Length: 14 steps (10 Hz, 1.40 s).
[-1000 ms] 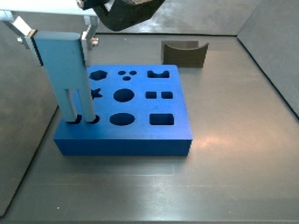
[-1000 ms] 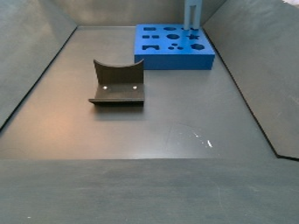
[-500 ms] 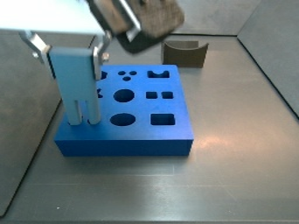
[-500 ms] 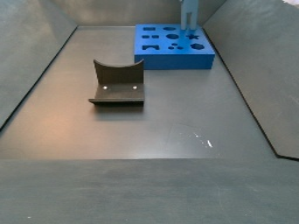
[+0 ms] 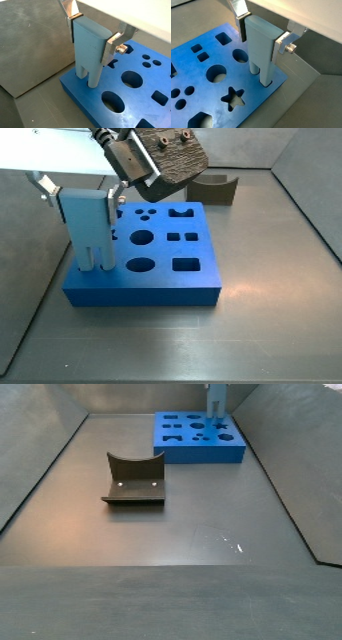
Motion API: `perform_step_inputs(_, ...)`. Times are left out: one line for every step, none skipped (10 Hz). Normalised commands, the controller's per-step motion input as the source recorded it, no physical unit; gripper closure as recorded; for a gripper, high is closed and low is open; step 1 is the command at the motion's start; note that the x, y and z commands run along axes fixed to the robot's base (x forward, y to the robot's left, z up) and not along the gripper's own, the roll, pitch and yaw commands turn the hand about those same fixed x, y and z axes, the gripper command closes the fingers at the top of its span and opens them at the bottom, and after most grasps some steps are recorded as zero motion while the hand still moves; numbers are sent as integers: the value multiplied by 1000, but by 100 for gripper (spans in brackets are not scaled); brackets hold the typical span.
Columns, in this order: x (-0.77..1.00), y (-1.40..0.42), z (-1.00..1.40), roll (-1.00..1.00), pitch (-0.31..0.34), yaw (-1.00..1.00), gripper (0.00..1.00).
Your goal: Insert the square-circle object.
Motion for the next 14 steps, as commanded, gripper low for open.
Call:
perform_step_inputs(-20,0,0,0,-17,0,100)
perform_step_inputs(0,0,0,0,-10,0,100)
perform_step_inputs(-23,0,-131,14,-176,-117,100)
perform_step_inputs(-103,0,-154,10,-323,-129,100)
perform_step_inputs(-34,0,-31,0,-229,-23,100)
perform_step_inputs(-43,-6,-94,0,-273,-29,100)
perform_step_inputs(-149,0,-169,0,-343,-9,100)
perform_step_inputs(-151,0,-197,26,-313,0,100)
perform_step_inputs(-194,-29,-266,146,-307,-17,100)
perform_step_inputs(-226,-49,-380,241,-291,-20,100)
perform_step_inputs(-74,-69,-383,323,-119,0,100)
perform_step_inputs(0,-80,-386,334,-36,0,100)
perform_step_inputs(0,0,-80,26,-4,0,100)
perform_step_inputs(0,0,0,-14,0,0,100)
